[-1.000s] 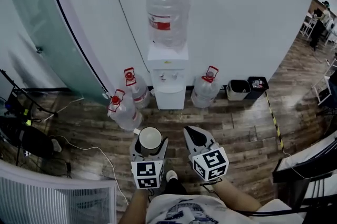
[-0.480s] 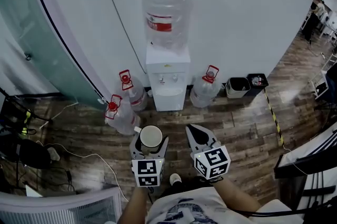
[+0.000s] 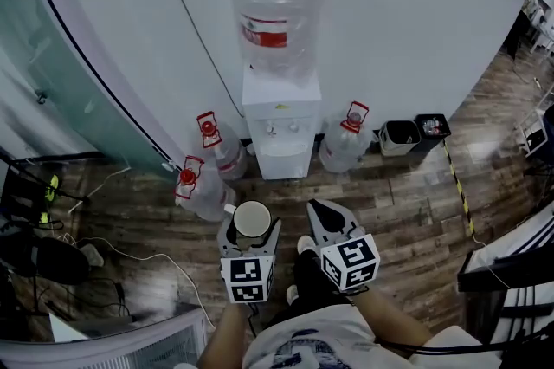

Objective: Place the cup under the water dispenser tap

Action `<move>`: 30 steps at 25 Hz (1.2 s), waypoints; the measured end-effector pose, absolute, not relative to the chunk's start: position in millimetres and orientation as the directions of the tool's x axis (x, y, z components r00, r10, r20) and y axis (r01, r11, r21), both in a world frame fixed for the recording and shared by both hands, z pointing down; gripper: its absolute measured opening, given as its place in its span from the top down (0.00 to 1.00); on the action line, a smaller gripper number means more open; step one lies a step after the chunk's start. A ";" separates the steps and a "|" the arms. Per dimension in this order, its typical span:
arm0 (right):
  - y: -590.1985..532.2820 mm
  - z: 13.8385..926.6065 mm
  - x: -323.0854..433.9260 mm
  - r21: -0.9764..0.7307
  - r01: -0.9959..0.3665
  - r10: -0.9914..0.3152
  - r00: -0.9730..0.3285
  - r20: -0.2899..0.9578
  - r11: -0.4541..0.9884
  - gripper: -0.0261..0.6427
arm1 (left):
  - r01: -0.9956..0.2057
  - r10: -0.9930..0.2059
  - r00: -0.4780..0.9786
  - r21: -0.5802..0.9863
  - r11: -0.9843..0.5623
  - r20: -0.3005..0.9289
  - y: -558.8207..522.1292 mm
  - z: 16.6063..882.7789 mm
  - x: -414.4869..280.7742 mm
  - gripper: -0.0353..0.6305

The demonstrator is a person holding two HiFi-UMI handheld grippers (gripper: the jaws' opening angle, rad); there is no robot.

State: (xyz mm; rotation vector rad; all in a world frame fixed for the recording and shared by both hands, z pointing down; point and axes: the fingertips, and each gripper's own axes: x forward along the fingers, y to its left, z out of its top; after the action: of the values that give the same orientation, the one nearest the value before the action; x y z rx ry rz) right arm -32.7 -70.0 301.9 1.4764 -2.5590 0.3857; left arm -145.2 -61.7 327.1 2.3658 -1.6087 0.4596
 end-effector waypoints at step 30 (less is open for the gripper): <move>-327.5 564.9 -16.1 -0.220 -0.872 -0.779 -0.489 0.392 0.437 0.93 | -0.944 -0.811 0.310 0.056 -0.326 0.497 -337.0 592.7 -115.3 0.31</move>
State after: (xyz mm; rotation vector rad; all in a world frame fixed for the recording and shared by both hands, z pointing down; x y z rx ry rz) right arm -16.1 -327.5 564.9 1.4397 -2.4578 0.5840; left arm -115.3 -337.0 592.7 2.2454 -1.5746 0.5500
